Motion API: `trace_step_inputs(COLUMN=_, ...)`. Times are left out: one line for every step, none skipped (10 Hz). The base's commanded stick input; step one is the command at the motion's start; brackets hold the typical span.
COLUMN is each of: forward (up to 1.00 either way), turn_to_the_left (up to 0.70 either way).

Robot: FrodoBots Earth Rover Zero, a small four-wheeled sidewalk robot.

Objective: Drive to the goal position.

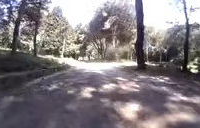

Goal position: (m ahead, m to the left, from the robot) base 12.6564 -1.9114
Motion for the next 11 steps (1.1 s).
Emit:
trace_step_inputs(forward=0.85, turn_to_the_left=0.00)
trace_step_inputs(forward=0.85, turn_to_the_left=0.00)
trace_step_inputs(forward=0.85, turn_to_the_left=0.00)
trace_step_inputs(forward=0.85, turn_to_the_left=0.00)
trace_step_inputs(forward=0.85, turn_to_the_left=0.00)
trace_step_inputs(forward=0.85, turn_to_the_left=0.00)
trace_step_inputs(forward=0.85, turn_to_the_left=0.00)
trace_step_inputs(forward=0.85, turn_to_the_left=0.00)
trace_step_inputs(forward=0.85, turn_to_the_left=0.00)
trace_step_inputs(forward=0.85, turn_to_the_left=0.00)
trace_step_inputs(forward=0.85, turn_to_the_left=0.00)
